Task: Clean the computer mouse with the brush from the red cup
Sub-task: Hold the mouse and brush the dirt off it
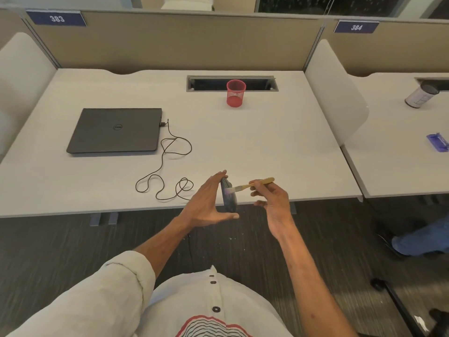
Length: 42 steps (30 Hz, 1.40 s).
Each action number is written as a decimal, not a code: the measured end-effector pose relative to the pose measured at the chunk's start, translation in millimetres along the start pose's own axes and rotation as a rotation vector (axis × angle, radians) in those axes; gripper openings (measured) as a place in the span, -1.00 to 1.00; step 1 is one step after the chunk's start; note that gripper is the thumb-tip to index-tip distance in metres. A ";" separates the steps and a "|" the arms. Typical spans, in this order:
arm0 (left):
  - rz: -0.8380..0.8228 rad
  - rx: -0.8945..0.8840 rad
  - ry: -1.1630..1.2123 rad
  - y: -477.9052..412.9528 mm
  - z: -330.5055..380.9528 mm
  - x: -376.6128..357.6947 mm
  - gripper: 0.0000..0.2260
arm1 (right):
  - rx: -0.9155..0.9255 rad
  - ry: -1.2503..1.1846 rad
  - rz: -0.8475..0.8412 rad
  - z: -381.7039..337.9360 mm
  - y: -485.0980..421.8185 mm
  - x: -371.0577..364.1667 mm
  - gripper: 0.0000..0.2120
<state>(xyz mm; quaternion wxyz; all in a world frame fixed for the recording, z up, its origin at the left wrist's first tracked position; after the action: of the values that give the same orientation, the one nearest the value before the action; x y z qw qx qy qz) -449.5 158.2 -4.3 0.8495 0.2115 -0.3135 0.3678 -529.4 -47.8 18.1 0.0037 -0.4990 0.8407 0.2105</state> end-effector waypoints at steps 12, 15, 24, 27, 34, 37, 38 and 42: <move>0.033 0.086 0.047 -1.7 -0.2 10.9 0.17 | 0.181 0.304 -0.031 11.4 4.9 17.5 -0.91; 0.029 0.099 0.046 0.5 -1.3 13.0 0.19 | 0.245 0.352 0.049 13.2 3.7 29.0 -0.95; 0.019 0.114 0.044 2.2 0.7 15.3 0.23 | 0.341 0.474 0.108 9.5 11.2 10.8 -0.93; 0.025 0.120 0.031 2.9 0.0 15.4 0.19 | 0.320 0.426 0.031 8.9 15.8 -1.1 -0.94; 0.032 0.110 -0.003 1.5 -1.0 13.2 0.20 | 0.334 0.430 0.069 8.8 17.2 -5.7 -0.92; 0.034 0.098 -0.026 0.9 -3.5 11.7 0.20 | 0.443 0.457 0.175 3.1 19.8 -0.6 -0.98; 0.033 0.099 -0.028 1.1 -4.1 10.8 0.20 | 0.494 0.480 0.182 0.1 21.2 -1.0 -0.95; 0.029 0.097 -0.041 1.8 -4.8 6.5 0.21 | 0.616 0.583 0.035 -7.2 23.5 -7.9 -0.93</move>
<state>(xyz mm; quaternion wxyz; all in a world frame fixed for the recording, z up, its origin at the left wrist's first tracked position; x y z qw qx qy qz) -445.6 165.4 -3.0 0.8261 0.2556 -0.3157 0.3905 -543.8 -34.0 34.6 -0.0891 -0.4988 0.8385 -0.2004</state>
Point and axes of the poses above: each hand's wrist, its own y-axis away from the middle knuckle, its own x-axis out of the back of the hand, z = x × y, the point moved 3 cm from there along -y, towards the middle knuckle, and after that the axes turned 3 degrees about -y, right-handed, at the moved point
